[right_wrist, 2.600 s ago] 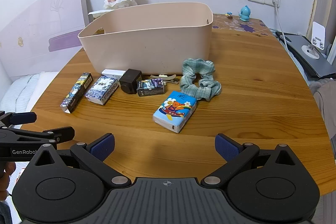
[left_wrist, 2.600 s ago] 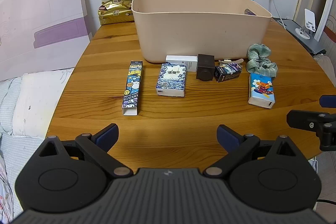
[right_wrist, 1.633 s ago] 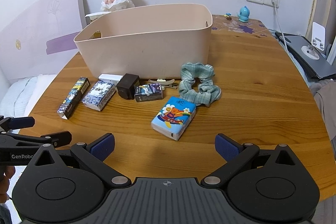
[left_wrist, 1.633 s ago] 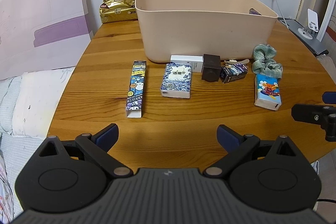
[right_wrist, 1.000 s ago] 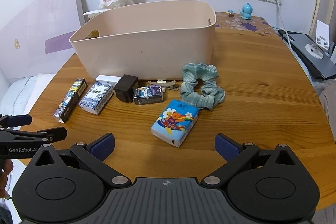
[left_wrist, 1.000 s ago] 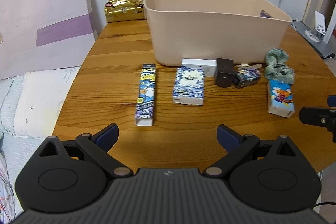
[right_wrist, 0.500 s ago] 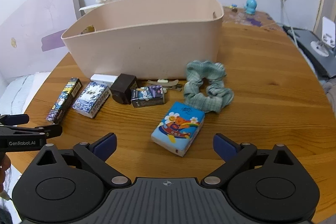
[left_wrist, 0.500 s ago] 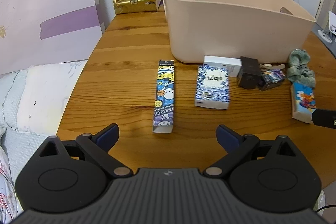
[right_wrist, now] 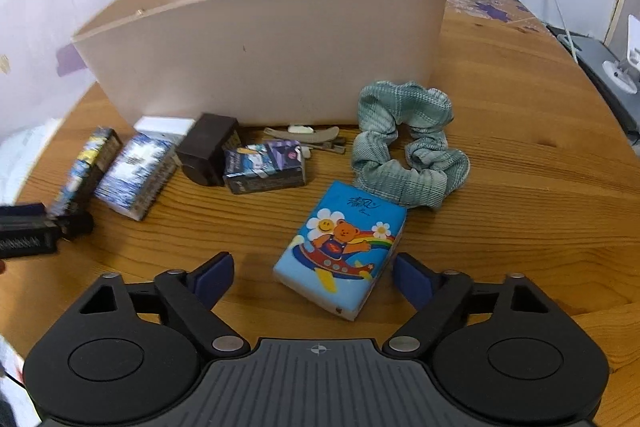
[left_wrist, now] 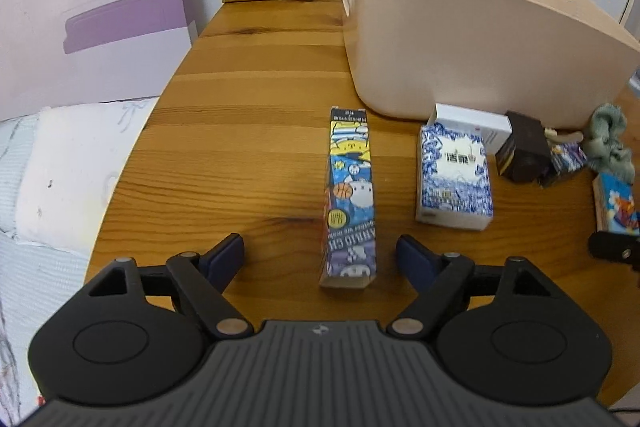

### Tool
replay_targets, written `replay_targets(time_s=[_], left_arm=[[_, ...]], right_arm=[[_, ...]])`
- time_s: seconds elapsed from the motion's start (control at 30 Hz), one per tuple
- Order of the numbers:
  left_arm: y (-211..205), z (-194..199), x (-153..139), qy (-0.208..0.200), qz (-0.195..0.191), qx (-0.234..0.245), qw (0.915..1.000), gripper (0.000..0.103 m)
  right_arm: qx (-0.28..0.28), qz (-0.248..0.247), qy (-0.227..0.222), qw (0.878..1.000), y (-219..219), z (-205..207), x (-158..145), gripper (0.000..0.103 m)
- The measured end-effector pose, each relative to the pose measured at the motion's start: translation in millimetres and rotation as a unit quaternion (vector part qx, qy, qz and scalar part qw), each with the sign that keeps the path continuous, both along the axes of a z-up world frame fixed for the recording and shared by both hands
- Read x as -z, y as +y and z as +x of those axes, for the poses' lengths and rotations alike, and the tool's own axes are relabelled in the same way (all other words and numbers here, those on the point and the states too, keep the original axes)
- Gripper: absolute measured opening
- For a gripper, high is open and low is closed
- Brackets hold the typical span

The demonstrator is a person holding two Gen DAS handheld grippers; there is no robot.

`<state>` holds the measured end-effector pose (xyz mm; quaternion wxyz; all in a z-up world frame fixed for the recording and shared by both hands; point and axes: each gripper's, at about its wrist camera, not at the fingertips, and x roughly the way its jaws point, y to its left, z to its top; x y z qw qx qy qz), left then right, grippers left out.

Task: Organize objects
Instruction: 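Grasp the tall blue box with the left tool while the right tool grasps the cartoon tissue pack, then carry both items over the basket and open both tools to drop them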

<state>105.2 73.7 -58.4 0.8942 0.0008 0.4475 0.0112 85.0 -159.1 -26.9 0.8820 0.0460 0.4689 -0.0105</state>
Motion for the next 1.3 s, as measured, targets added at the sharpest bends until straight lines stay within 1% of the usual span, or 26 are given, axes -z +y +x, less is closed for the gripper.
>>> replay_targets(time_s=[0.07,0.13,0.17,0.2,0.23,0.27,0.3,0.33,0.37,0.43,0.53,0.6,0.77,0.9,1.03,1.17,1.23,1.3], left_arm=[[-0.6,4.0,0.9,-0.004,-0.001,0.002,1.0,0.084],[-2.4,6.8,1.0,-0.007,0.0,0.008,0.9999,0.082],[-3.1,7.5,0.9,-0.009,-0.001,0.011,0.9999,0.081],[-3.9,7.7,0.1,-0.011,-0.001,0.015,0.9998,0.075],[-5.0,7.3,-0.4,-0.013,-0.001,0.016,0.9998,0.066],[-6.4,6.4,-1.6,-0.015,-0.002,0.018,0.9997,0.06],[-7.4,5.3,-2.8,-0.016,-0.002,0.02,0.9997,0.047],[-8.5,3.9,-4.1,-0.016,-0.005,0.025,0.9995,0.031],[-9.9,2.2,-4.9,-0.016,-0.007,0.033,0.9993,0.025],[-15.2,-2.8,-5.7,-0.014,0.005,0.049,0.9987,0.025],[-17.4,-10.9,-7.8,-0.012,0.006,0.051,0.9986,0.025],[-17.0,-18.3,-12.6,-0.019,0.004,0.048,0.9987,0.025],[-15.7,-36.1,-41.2,-0.055,0.0,0.044,0.9975,0.025],[-17.7,-44.3,-73.4,-0.098,0.003,0.045,0.9941,0.025],[-23.1,-37.4,-102.0,-0.135,0.009,0.052,0.9894,0.025],[-35.9,-16.8,-126.2,-0.167,0.013,0.058,0.9841,0.025],[-46.0,-1.3,-135.6,-0.18,0.011,0.072,0.9811,0.025],[-55.3,19.7,-138.7,-0.179,0.009,0.075,0.981,0.025]], right_arm=[[-0.005,-0.031,-0.004,1.0,6.3,1.5,1.2,0.076],[-0.009,-0.035,-0.007,0.999,8.9,2.3,1.8,0.069],[-0.009,-0.033,-0.009,0.999,9.4,2.4,1.8,0.067],[-0.01,-0.034,-0.011,0.999,10.1,2.1,1.7,0.062],[-0.009,-0.034,-0.015,0.999,10.2,1.4,1.7,0.055],[-0.009,-0.034,-0.017,0.999,9.5,1.4,1.0,0.053],[-0.01,-0.032,-0.018,0.999,9.3,0.9,0.7,0.051],[-0.011,-0.031,-0.019,0.999,9.1,0.4,0.8,0.049],[-0.011,-0.029,-0.02,0.999,8.3,-0.1,0.6,0.048],[-0.013,-0.022,-0.02,0.999,5.6,-2.4,-0.3,0.043],[-0.011,-0.002,-0.023,1.0,-3.5,-6.2,-2.7,0.042],[-0.006,0.003,-0.029,1.0,-9.8,-9.9,-7.2,0.042],[-0.007,0.022,-0.062,0.998,-28.0,-19.4,-31.9,0.042],[-0.008,0.026,-0.099,0.995,-41.4,-22.2,-61.7,0.042],[-0.016,0.025,-0.149,0.988,-52.6,-21.4,-97.4,0.042],[-0.02,0.02,-0.189,0.982,-60.0,-3.6,-126.8,0.042],[-0.024,0.028,-0.195,0.98,-63.8,11.1,-133.9,0.042],[-0.023,0.041,-0.19,0.981,-69.7,28.8,-136.1,0.042]])
